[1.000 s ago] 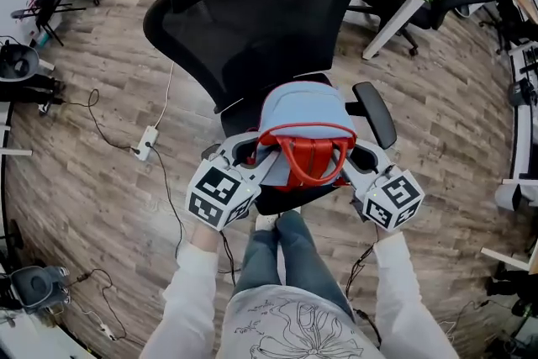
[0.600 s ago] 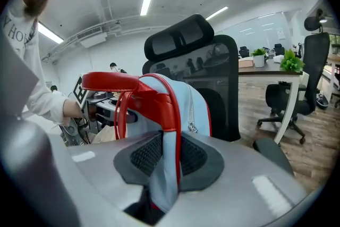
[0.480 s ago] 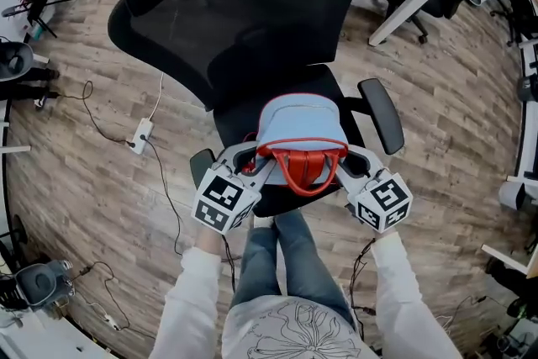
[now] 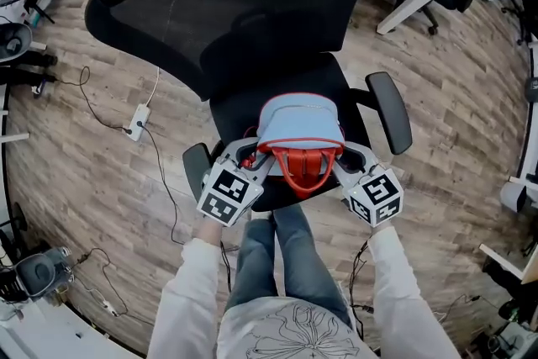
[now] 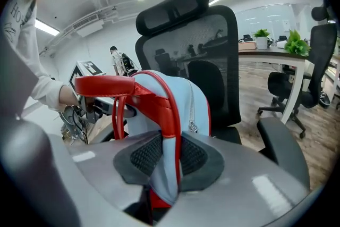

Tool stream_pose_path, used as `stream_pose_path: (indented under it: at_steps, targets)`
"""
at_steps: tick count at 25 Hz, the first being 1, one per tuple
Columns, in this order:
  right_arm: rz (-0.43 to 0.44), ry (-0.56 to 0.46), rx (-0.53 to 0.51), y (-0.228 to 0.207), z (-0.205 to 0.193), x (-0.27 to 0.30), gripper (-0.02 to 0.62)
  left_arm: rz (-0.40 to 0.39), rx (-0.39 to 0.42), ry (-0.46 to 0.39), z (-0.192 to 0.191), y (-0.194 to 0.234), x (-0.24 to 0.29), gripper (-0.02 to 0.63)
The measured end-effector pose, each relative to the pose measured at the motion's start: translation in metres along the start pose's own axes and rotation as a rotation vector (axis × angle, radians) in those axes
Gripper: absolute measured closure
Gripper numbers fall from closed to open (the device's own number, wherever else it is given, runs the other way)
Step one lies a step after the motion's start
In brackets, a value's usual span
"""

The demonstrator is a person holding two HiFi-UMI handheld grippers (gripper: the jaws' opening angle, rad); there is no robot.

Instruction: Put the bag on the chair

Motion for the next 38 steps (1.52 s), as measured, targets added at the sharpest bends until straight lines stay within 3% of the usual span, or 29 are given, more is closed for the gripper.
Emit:
stream_pose_path:
  at_steps: [15, 23, 30, 38]
  targets:
    - [-0.046, 0.095, -0.060, -0.021, -0.037, 0.033, 0.501, 0.038, 0.016, 0.063, -0.036, 0.009, 0.039, 0.508]
    - [-0.059, 0.108, -0.106, -0.026, -0.054, 0.044, 0.499, 0.055, 0.061, 0.091, -0.051, 0.012, 0.052, 0.508]
    - [-0.059, 0.095, -0.124, -0.024, -0.055, 0.048, 0.494, 0.066, 0.031, 0.073, -0.057, 0.015, 0.053, 0.501]
    - [-0.131, 0.104, -0.126, -0.022, -0.061, 0.043, 0.442, 0.058, -0.035, 0.058, -0.060, 0.014, 0.046, 0.460]
Point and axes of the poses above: the fingertips, and each gripper's own axes: x forward along the fingers, y to its left, z out of its top, the point moved 3 cm from there along -x, backward along the fingers, and after that the axes turned 6 degrees about z, right-handed, at the moved point
